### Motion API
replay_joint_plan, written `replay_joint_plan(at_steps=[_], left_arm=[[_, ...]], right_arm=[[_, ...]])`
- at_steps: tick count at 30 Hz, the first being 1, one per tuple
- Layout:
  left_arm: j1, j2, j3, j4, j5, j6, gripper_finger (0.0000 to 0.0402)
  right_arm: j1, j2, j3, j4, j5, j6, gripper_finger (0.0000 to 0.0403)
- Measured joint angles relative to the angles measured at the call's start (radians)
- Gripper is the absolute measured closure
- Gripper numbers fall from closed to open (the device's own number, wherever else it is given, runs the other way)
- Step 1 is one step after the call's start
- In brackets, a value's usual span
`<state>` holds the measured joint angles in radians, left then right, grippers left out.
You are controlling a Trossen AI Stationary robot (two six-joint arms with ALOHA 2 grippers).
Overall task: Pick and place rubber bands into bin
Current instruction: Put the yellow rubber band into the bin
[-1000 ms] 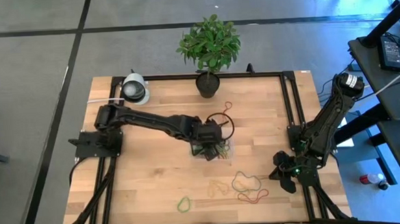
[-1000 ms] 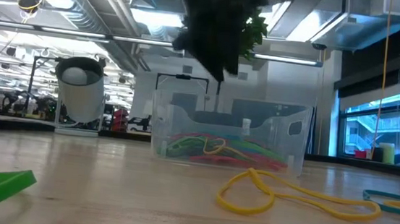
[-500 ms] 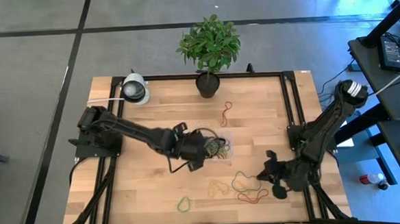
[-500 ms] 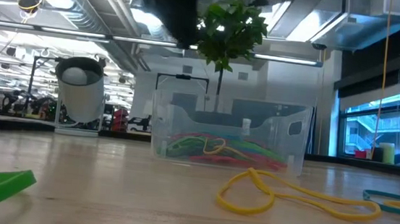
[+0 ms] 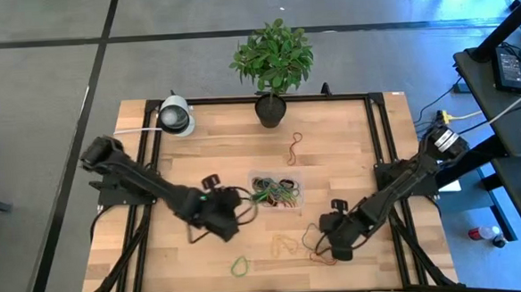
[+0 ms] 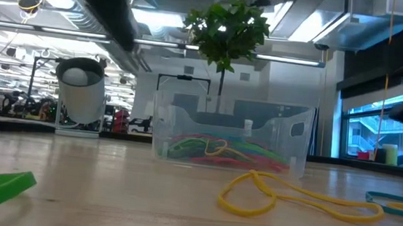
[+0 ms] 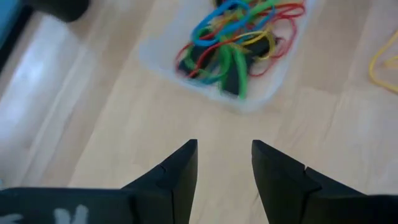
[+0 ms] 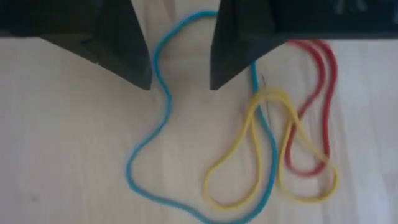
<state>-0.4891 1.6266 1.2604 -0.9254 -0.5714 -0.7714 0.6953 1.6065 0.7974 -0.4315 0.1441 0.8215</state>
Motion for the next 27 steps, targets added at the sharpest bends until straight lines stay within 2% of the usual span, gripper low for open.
replay_joint_plan(at_steps=[5, 11, 19, 24, 27], left_arm=[[-0.069, -0.185, -0.17, 0.038, -0.107, -0.122, 0.0257], [-0.123, -0.333, -0.35, 0.11, -0.144, -0.235, 0.0258], [-0.15, -0.352, -0.498, 0.266, -0.124, -0.24, 0.0258], [-0.154, -0.352, -0.532, 0.301, -0.115, -0.239, 0.0258], [-0.154, -0.352, -0.534, 0.301, -0.117, -0.234, 0.0258]], right_arm=[[-0.017, 0.031, 0.048, 0.01, -0.042, 0.091, 0.0206], [-0.016, 0.033, 0.126, -0.046, -0.042, 0.216, 0.0219], [-0.016, 0.12, 0.189, -0.075, -0.048, 0.304, 0.0251], [-0.02, 0.223, 0.233, -0.091, -0.057, 0.351, 0.0253], [-0.023, 0.285, 0.283, -0.157, -0.068, 0.368, 0.026]])
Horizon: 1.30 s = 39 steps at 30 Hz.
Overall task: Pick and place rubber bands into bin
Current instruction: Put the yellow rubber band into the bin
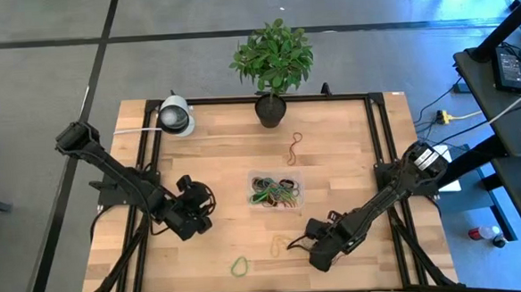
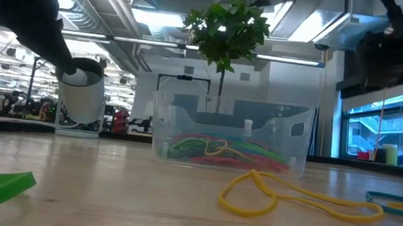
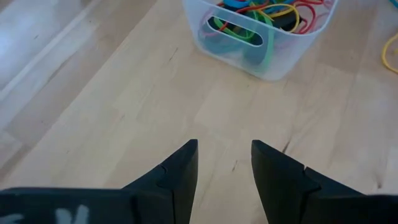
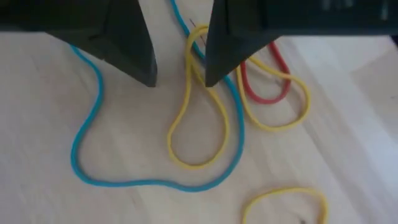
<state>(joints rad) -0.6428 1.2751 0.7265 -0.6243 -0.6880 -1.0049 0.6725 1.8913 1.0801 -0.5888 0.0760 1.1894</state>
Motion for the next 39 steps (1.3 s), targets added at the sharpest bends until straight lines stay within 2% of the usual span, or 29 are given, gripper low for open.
replay_joint_plan(at_steps=[2, 6, 8, 11, 20, 24, 29, 34, 39], left_arm=[[0.0, 0.0, 0.0, 0.001, 0.0, 0.014, 0.0258], [0.004, 0.0, 0.0, 0.001, -0.01, 0.044, 0.0258], [0.005, 0.0, 0.0, 0.001, -0.024, 0.066, 0.0258], [0.015, 0.0, 0.0, 0.004, -0.035, 0.094, 0.0258], [0.053, 0.0, 0.0, 0.004, -0.019, 0.11, 0.0258], [0.057, 0.0, 0.0, 0.005, -0.018, 0.11, 0.0258], [0.057, 0.0, 0.0, 0.016, -0.014, 0.11, 0.0258], [0.057, 0.0, 0.0, 0.031, 0.008, 0.11, 0.0259], [0.056, 0.0, 0.0, 0.031, 0.011, 0.103, 0.0259]], right_arm=[[0.0, 0.035, 0.043, -0.061, 0.001, 0.01, 0.0281], [-0.002, 0.068, 0.103, -0.134, -0.007, 0.011, 0.0367], [-0.008, 0.072, 0.122, -0.14, -0.002, 0.011, 0.0391], [-0.014, 0.078, 0.182, -0.206, 0.006, 0.011, 0.0395], [-0.023, 0.08, 0.482, -0.659, 0.072, -0.015, 0.0401], [-0.056, 0.08, 0.569, -0.835, 0.145, -0.019, 0.0401], [-0.125, 0.078, 0.671, -0.909, 0.267, -0.098, 0.0402], [-0.212, 0.076, 0.822, -0.909, 0.389, -0.228, 0.0403], [-0.293, 0.074, 0.955, -0.878, 0.453, -0.386, 0.0403]])
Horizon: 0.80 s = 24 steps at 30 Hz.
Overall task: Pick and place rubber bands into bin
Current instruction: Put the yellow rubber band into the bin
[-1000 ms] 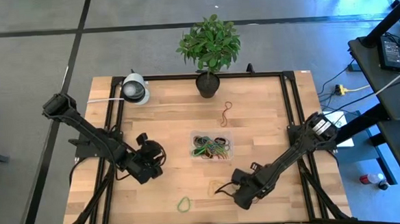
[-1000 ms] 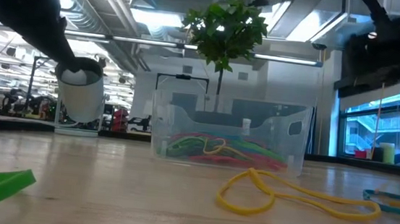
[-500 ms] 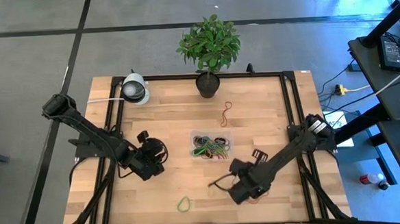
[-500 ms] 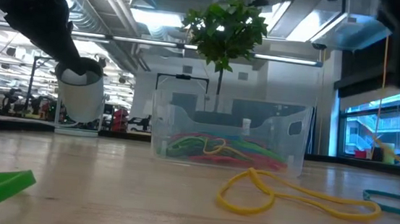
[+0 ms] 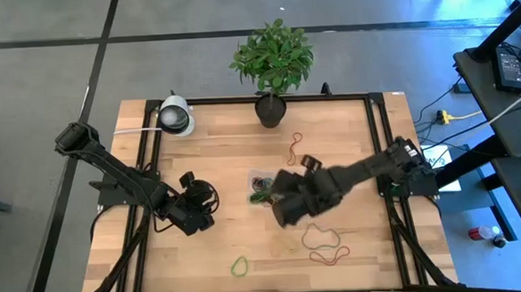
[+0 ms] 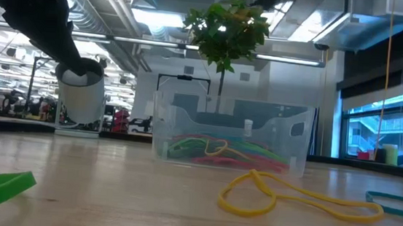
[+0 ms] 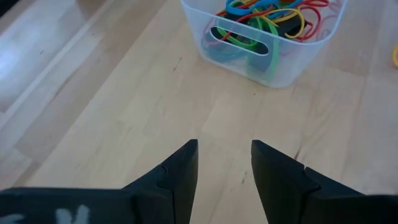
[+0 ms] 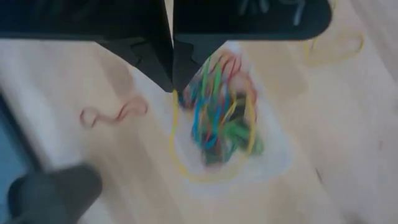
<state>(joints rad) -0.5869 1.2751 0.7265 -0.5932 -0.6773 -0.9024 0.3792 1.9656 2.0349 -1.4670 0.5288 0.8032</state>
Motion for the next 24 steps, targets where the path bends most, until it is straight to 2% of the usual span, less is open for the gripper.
replay_joint_plan(at_steps=[5, 8, 13, 17, 20, 24], left_arm=[[0.0, 0.0, 0.0, 0.0, 0.001, -0.002, 0.0259], [0.0, 0.0, 0.0, 0.001, 0.001, -0.003, 0.0259], [0.0, 0.0, 0.0, 0.014, 0.001, -0.003, 0.0259], [0.0, 0.0, 0.0, 0.016, 0.0, -0.002, 0.0259], [0.0, 0.0, 0.0, 0.017, 0.0, 0.008, 0.0258], [0.0, 0.0, 0.0, 0.019, -0.001, 0.008, 0.0258]], right_arm=[[-0.084, 0.002, 0.019, 0.046, -0.003, -0.107, 0.0403], [-0.106, 0.01, -0.011, 0.076, -0.054, -0.147, 0.0403], [-0.111, 0.019, -0.145, 0.177, -0.154, -0.159, 0.0403], [-0.111, 0.019, -0.295, 0.348, -0.242, -0.159, 0.0403], [-0.112, 0.019, -0.385, 0.489, -0.246, -0.157, 0.0403], [-0.123, 0.019, -0.452, 0.577, -0.246, -0.13, 0.0391]])
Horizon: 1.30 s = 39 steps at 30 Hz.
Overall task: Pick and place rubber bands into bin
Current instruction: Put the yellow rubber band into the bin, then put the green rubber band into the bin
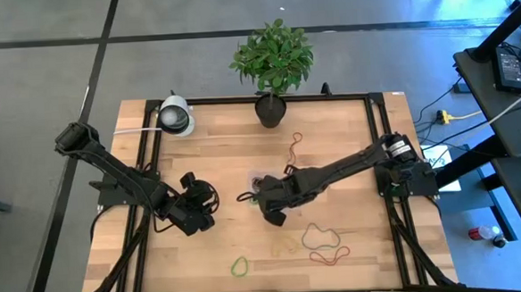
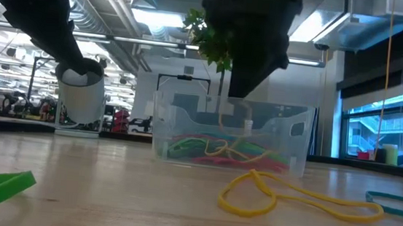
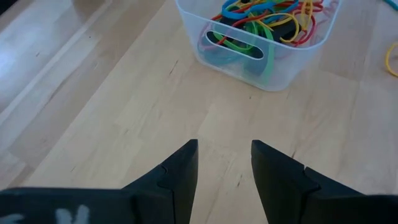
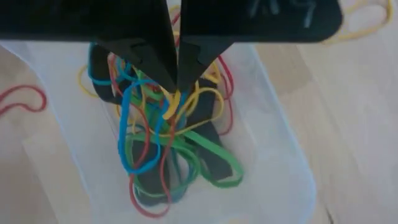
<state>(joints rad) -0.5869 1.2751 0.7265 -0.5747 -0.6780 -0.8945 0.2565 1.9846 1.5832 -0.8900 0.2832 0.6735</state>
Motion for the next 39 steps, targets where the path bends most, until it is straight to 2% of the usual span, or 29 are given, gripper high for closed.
replay_joint_plan(at_steps=[5, 11, 16, 19, 24, 28, 32, 35, 39], left_arm=[[0.0, 0.0, 0.0, 0.0, 0.0, 0.0, 0.0258], [0.0, 0.0, 0.0, 0.044, -0.002, 0.0, 0.0258], [0.001, 0.0, 0.0, 0.121, 0.006, 0.096, 0.0258], [0.001, 0.0, 0.0, 0.193, 0.05, 0.175, 0.0258], [0.001, 0.017, 0.045, 0.258, 0.096, 0.246, 0.0258], [0.001, 0.084, 0.159, 0.23, 0.096, 0.315, 0.0258], [0.002, 0.211, 0.334, 0.093, 0.112, 0.332, 0.0258], [0.003, 0.32, 0.473, -0.041, 0.165, 0.318, 0.0258], [0.003, 0.457, 0.624, -0.136, 0.243, 0.264, 0.0258]], right_arm=[[-0.021, 0.0, -0.01, -0.003, -0.003, 0.056, 0.0353], [-0.047, 0.0, -0.01, -0.003, -0.09, 0.055, 0.0286], [-0.049, -0.019, -0.01, -0.023, -0.127, 0.004, 0.0245], [-0.033, -0.062, -0.01, -0.049, -0.121, -0.068, 0.0237], [-0.003, -0.192, -0.039, -0.093, -0.001, -0.107, 0.0238], [0.016, -0.361, -0.207, -0.019, 0.005, -0.081, 0.0238], [0.067, -0.569, -0.447, 0.06, 0.004, 0.05, 0.0238], [0.128, -0.719, -0.604, 0.105, 0.004, 0.164, 0.0238], [0.217, -0.889, -0.77, 0.153, 0.003, 0.287, 0.0238]])
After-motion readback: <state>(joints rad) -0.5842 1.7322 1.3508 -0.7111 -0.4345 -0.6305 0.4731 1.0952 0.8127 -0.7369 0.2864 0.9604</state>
